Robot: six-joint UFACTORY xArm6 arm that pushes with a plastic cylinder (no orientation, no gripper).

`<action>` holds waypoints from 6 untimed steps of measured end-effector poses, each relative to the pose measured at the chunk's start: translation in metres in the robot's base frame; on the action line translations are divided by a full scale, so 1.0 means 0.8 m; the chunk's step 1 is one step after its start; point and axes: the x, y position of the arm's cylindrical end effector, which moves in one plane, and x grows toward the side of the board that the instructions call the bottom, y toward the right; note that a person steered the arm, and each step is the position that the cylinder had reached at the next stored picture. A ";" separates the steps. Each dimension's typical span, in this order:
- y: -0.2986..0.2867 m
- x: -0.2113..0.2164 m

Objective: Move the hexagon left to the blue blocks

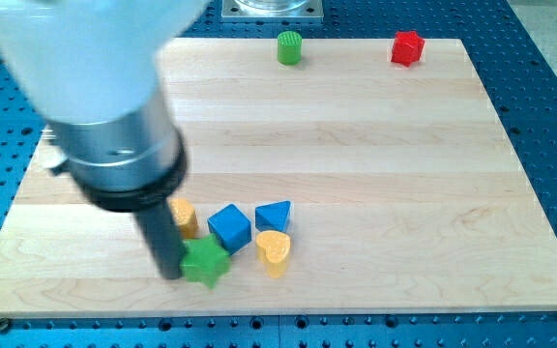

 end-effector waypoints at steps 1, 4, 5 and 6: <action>-0.026 0.009; -0.035 -0.055; -0.018 -0.054; -0.070 -0.098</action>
